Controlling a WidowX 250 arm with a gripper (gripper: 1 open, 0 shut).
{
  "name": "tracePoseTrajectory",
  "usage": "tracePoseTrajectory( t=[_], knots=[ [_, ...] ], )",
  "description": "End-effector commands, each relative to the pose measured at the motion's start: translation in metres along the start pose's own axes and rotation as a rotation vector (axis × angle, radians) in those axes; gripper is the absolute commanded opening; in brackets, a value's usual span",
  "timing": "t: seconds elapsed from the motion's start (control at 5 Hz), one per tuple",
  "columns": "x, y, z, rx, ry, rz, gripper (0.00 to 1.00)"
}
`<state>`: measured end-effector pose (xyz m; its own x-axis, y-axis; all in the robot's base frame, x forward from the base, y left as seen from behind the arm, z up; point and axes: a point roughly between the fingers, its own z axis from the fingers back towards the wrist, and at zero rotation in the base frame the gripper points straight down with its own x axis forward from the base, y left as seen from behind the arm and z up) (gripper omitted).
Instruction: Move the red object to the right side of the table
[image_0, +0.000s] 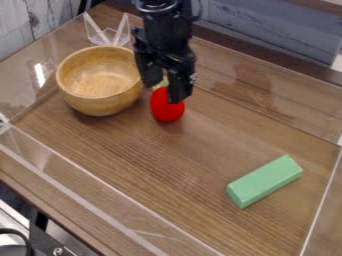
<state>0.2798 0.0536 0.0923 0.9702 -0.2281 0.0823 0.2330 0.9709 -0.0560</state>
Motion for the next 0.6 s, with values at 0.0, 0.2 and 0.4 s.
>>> tracePoseTrajectory(
  t=[0.0, 0.2, 0.4],
  knots=[
    [0.009, 0.008, 0.006, 0.023, -0.029, -0.048, 0.0],
    [0.017, -0.018, -0.004, 0.027, -0.035, -0.037, 0.0],
    [0.025, -0.047, -0.011, 0.024, -0.044, -0.058, 0.0]
  ],
)
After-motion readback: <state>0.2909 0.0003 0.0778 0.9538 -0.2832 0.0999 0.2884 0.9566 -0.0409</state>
